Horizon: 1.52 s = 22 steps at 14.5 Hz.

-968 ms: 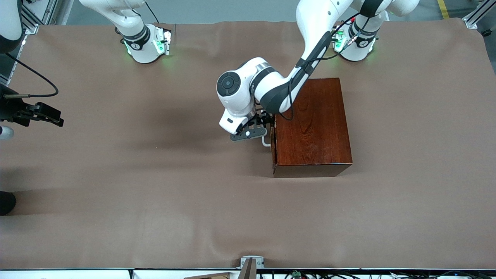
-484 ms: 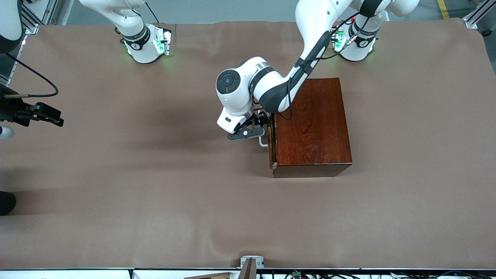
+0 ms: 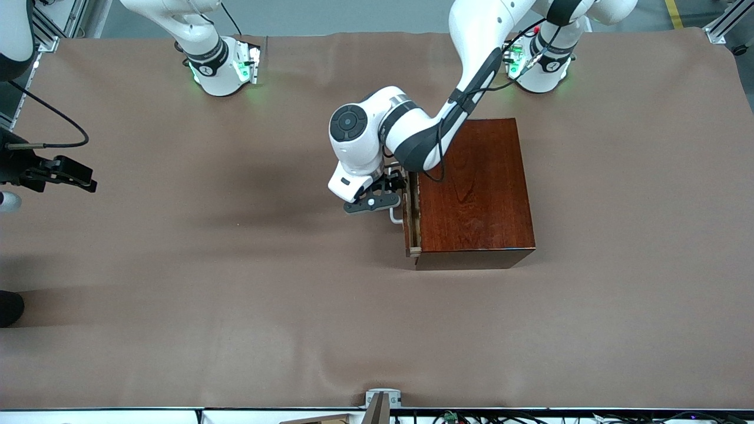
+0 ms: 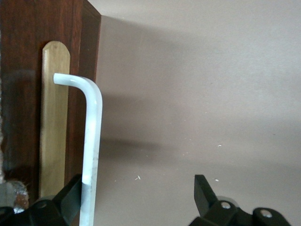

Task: Open drawer, take yellow block, close drawer
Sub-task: 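Pull the drawer open by its handle with the left gripper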

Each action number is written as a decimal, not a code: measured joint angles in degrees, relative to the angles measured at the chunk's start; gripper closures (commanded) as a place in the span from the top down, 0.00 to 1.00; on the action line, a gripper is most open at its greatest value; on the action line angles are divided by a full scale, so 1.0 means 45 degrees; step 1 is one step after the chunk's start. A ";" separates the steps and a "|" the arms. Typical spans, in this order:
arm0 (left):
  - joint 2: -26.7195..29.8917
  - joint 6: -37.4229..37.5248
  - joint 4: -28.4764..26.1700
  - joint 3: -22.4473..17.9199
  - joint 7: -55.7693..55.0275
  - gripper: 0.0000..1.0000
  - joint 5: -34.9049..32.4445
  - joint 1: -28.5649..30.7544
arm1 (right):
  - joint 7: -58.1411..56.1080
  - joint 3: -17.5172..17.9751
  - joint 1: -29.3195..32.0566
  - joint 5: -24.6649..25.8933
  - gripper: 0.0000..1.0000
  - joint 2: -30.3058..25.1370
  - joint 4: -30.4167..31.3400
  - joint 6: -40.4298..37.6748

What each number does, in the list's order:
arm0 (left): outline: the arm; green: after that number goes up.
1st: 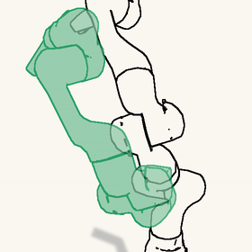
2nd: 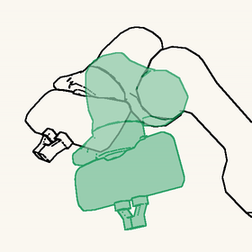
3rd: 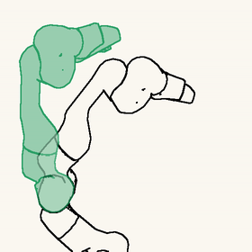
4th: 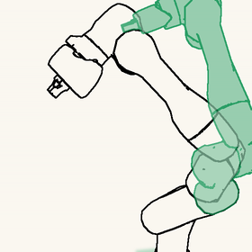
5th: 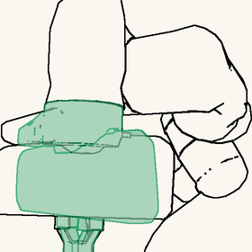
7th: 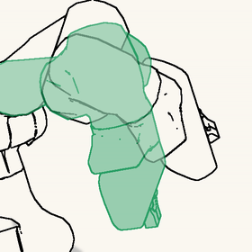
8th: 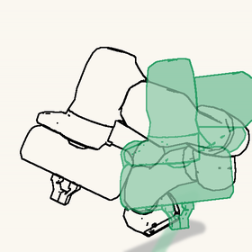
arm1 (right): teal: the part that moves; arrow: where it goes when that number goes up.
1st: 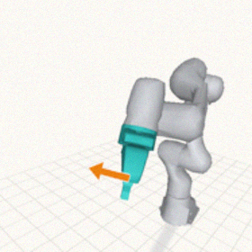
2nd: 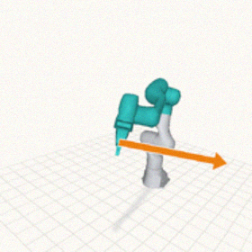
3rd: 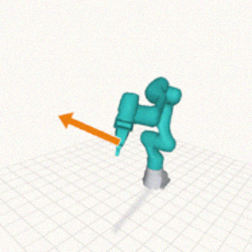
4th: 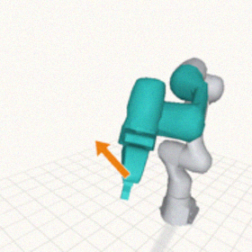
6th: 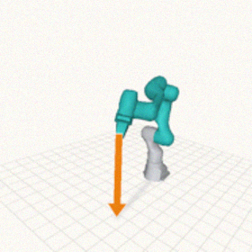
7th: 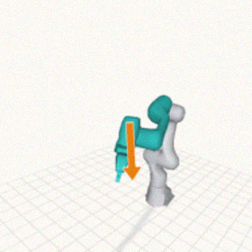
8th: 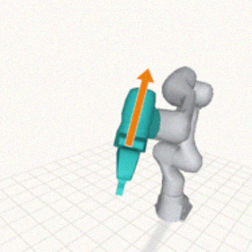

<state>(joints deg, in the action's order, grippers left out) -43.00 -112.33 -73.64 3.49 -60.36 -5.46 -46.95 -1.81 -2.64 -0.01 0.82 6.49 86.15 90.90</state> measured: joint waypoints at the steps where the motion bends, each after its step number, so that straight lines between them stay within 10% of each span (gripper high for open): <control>1: 0.0010 -0.0033 -0.0018 -0.0007 -0.0040 1.00 0.0020 0.0002 | 0.0000 0.0000 0.0000 0.0000 1.00 0.0000 0.0000 0.0000; 22: 0.0159 -0.1888 -0.0465 0.0012 -0.0672 1.00 0.0053 -0.0260 | 0.0000 -0.0001 0.0000 0.0000 1.00 0.0000 0.0000 -0.0001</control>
<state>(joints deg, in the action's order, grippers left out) -42.28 -120.83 -75.73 3.54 -63.39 -5.22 -48.12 -1.81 -2.64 -0.01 0.82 6.49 86.15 90.90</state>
